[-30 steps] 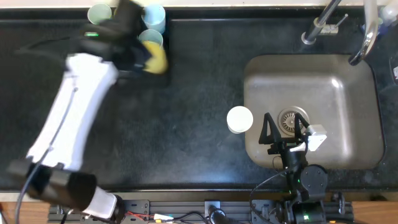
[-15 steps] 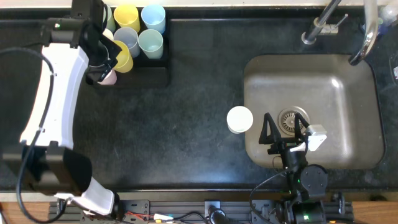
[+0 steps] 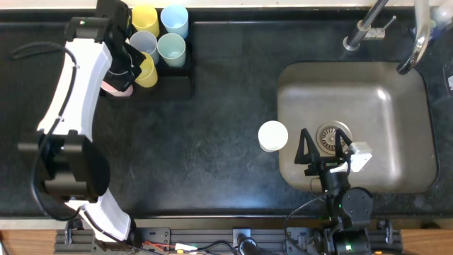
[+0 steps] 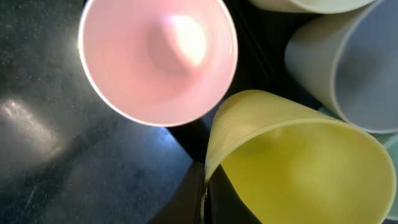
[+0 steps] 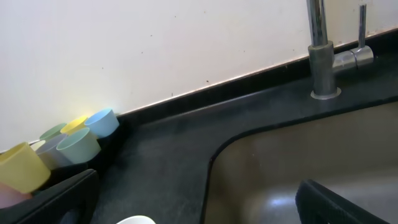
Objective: Store Cups
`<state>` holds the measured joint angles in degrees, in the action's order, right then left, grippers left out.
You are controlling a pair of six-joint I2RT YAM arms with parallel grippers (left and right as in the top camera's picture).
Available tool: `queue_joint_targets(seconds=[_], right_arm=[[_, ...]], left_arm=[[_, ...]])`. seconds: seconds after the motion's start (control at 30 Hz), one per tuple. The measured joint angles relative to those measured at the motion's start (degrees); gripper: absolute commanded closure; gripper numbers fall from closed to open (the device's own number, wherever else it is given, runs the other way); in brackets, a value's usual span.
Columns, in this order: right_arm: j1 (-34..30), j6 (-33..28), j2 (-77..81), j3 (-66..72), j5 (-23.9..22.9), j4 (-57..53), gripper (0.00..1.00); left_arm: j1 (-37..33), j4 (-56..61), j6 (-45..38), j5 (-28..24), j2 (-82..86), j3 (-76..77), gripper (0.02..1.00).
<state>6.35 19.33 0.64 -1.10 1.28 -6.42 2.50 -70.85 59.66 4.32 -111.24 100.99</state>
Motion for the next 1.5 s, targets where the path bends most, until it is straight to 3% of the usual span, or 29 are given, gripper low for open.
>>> queue_joint_targets(seconds=[0.8,0.83,0.9,0.93,1.13,1.17,1.5], right_arm=[[0.0,0.0,0.0,0.0,0.0,0.0,0.003],[0.0,0.0,0.0,0.0,0.0,0.0,0.003],[0.0,0.0,0.0,0.0,0.0,0.0,0.005],[0.0,0.0,0.0,0.0,0.0,0.0,0.003],[0.0,0.0,0.0,0.0,0.0,0.0,0.003],[0.0,0.0,0.0,0.0,0.0,0.0,0.003],[0.0,0.0,0.0,0.0,0.0,0.0,0.003]], left_arm=[[0.0,0.2,0.0,0.7,-4.5,0.0,0.904],[0.0,0.2,0.0,0.7,-4.6,0.0,0.838],[0.0,0.2,0.2,0.7,-4.6,0.0,0.555],[0.0,0.2,0.2,0.7,-4.6,0.0,0.472],[0.0,0.2,0.4,0.7,-4.6,0.0,0.231],[0.0,0.2,0.2,0.7,-4.6,0.0,0.02],[0.0,-1.5,0.2,0.6,0.0,-0.1,0.02]])
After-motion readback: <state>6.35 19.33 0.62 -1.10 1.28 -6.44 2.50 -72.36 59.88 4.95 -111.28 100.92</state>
